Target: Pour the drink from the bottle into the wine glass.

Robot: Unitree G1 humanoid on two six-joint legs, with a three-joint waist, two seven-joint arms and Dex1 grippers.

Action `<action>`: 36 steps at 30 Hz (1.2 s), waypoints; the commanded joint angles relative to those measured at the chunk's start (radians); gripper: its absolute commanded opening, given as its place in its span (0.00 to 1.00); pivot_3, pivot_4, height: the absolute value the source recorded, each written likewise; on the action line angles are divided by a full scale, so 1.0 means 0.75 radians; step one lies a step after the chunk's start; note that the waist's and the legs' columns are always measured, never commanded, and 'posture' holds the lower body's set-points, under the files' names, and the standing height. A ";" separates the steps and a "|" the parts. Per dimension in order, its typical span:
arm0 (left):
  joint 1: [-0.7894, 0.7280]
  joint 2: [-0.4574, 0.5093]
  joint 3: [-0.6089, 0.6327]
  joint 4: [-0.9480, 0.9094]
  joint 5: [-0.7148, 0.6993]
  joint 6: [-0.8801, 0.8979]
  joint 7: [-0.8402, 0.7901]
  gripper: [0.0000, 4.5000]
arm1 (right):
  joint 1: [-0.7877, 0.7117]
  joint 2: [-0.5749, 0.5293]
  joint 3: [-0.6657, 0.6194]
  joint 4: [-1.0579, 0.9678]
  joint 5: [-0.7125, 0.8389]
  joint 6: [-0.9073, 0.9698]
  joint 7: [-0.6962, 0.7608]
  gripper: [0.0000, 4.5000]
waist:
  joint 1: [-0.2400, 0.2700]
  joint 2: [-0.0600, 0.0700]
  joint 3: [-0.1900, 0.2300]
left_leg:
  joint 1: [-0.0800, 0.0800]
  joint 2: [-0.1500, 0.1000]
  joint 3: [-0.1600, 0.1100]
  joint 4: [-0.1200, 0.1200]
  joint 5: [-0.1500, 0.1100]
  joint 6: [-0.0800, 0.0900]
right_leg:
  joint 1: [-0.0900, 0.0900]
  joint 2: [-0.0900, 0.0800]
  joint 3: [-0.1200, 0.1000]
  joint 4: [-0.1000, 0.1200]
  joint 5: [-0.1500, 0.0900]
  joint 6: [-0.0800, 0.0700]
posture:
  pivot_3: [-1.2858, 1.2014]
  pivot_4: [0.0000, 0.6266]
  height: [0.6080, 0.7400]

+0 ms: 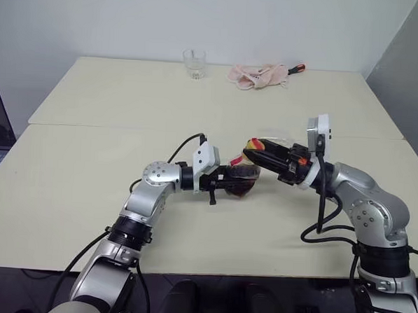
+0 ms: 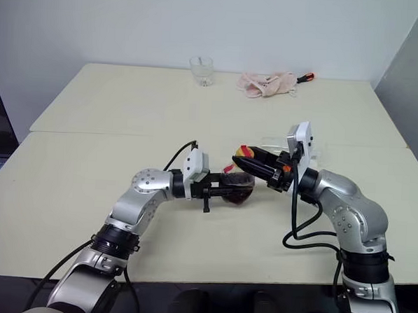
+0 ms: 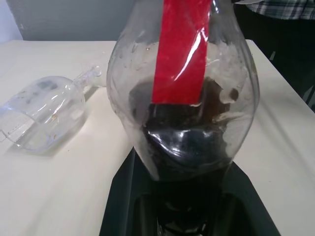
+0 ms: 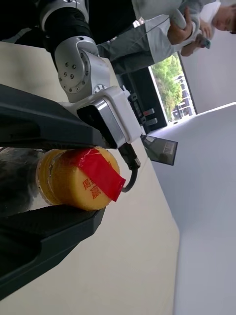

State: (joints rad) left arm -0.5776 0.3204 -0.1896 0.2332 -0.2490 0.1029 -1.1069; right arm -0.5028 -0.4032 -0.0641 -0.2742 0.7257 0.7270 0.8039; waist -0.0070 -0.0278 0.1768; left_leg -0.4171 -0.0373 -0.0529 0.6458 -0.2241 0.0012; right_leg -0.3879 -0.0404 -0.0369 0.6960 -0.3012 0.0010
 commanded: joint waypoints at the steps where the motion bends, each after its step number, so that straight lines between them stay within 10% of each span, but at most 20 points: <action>1: -0.001 -0.003 -0.010 -0.023 0.012 0.013 0.023 0.15 | -0.060 0.043 -0.110 -0.074 0.160 -0.030 -0.015 0.28 | 0.001 0.000 0.000 | 0.000 0.000 0.000 0.000 0.000 0.000 | 0.000 0.000 0.000 0.000 0.000 0.000 | 0.52 0.24 1.00; 9: 0.001 -0.003 -0.009 -0.025 0.015 0.016 0.023 0.15 | 0.044 0.102 -0.385 -0.156 0.366 -0.042 -0.331 0.27 | 0.007 0.000 0.000 | 0.000 0.000 0.000 0.000 0.000 0.000 | 0.000 -0.001 0.000 0.000 0.000 0.000 | 0.52 0.24 1.00; 25: -0.020 -0.028 -0.012 -0.001 0.014 0.012 0.025 0.15 | 0.513 0.061 -0.375 0.303 -0.512 -0.393 -0.956 0.27 | -0.002 0.006 -0.002 | 0.001 -0.001 0.005 -0.001 0.000 0.000 | 0.000 -0.001 0.003 0.001 0.000 0.000 | 0.52 0.24 1.00; 36: -0.024 -0.013 0.007 0.013 0.013 0.008 0.044 0.15 | 0.483 -0.011 -0.364 0.149 -0.490 -0.279 -0.847 1.00 | 0.002 0.006 -0.002 | 0.002 0.001 0.005 0.000 0.000 0.000 | 0.001 0.001 0.003 0.001 0.000 0.000 | 0.52 0.24 1.00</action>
State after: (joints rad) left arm -0.5784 0.3102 -0.2062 0.2677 -0.2293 0.1260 -1.0796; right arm -0.1261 -0.3858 -0.3170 -0.0853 0.3392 0.5045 0.1526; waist -0.0057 -0.0230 0.1755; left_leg -0.4159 -0.0369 -0.0493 0.6455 -0.2241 0.0013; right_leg -0.3872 -0.0398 -0.0346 0.6966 -0.3013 0.0012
